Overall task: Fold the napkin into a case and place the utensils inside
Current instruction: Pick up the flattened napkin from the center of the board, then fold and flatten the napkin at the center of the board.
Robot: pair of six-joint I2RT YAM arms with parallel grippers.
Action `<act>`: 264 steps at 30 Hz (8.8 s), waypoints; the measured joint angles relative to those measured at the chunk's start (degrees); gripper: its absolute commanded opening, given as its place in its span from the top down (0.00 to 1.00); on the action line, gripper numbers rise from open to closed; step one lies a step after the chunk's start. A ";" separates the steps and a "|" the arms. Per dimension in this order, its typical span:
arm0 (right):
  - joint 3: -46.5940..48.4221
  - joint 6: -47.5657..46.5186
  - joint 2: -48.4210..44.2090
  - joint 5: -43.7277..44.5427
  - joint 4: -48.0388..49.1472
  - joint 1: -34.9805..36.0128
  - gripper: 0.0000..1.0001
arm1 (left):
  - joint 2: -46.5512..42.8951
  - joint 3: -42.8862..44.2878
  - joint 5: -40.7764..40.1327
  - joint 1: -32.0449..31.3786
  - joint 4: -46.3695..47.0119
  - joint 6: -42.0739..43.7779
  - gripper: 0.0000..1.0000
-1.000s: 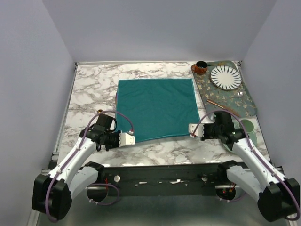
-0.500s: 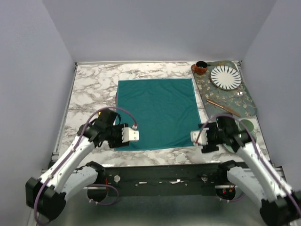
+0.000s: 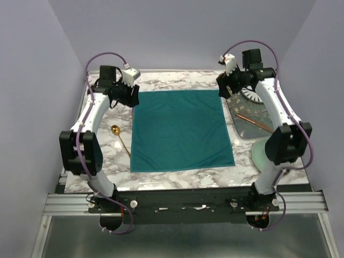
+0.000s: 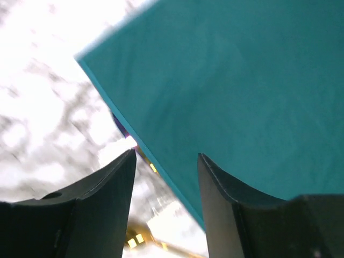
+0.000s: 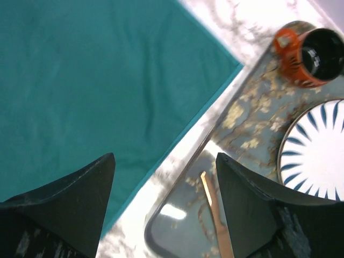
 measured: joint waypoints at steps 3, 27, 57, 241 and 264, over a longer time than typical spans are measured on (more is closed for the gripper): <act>9.64 5.75 8.83 0.87 1.03 -1.25 0.30 | 9.29 9.90 -2.12 0.68 5.53 -6.32 0.42; 26.05 18.91 35.60 9.46 7.63 -1.70 0.44 | 45.57 43.06 -15.82 0.35 5.25 -18.62 0.50; 19.67 19.34 33.46 7.69 7.28 -1.86 0.41 | 45.09 38.18 -18.29 -2.01 2.40 -10.71 1.00; -40.70 -11.32 -14.62 4.70 -15.52 3.15 0.55 | -30.45 -46.88 -6.08 -22.18 -16.92 54.95 0.72; -39.80 -11.32 -13.35 4.68 -15.56 3.10 0.55 | -30.80 -48.50 -10.29 -22.27 -15.58 56.65 0.95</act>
